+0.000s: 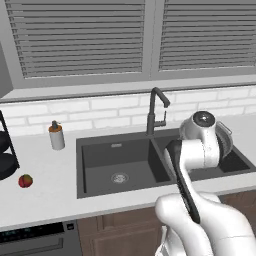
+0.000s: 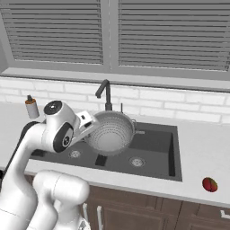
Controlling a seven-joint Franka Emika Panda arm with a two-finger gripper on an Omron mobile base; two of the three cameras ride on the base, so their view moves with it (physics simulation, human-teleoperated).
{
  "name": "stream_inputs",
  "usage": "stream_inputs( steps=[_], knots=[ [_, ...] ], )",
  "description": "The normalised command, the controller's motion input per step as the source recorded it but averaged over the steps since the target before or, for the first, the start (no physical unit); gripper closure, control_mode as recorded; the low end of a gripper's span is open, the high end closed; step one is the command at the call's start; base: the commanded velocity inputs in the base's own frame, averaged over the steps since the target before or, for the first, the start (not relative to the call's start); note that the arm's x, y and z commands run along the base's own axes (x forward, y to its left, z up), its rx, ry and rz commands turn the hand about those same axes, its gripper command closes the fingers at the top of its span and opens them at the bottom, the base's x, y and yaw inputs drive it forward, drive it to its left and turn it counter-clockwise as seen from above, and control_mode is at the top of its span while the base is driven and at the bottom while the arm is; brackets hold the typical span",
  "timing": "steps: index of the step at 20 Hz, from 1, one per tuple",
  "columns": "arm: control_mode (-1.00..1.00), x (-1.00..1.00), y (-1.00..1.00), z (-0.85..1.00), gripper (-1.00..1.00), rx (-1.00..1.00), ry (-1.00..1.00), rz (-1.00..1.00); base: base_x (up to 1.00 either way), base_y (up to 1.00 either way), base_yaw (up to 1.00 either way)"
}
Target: Put the colander in the sink, put the mango, mango in the colander, and turn on the sink faucet and pour water over the colander.
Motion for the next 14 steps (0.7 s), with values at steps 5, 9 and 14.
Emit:
stream_inputs(
  steps=[5, 9, 14],
  knots=[
    [-1.0, 0.0, 0.83, 0.08, 1.0, 0.02, 0.0, 0.0, 0.0, 0.0, 0.0],
    [-1.0, 0.0, 0.83, 0.0, 1.0, 0.02, 0.01, 0.0, 0.0, 0.0, 0.0],
    [-1.0, 0.13, 0.84, 0.0, 1.0, 0.0, 0.02, 0.0, 0.0, 0.0, 0.0]
  ],
)
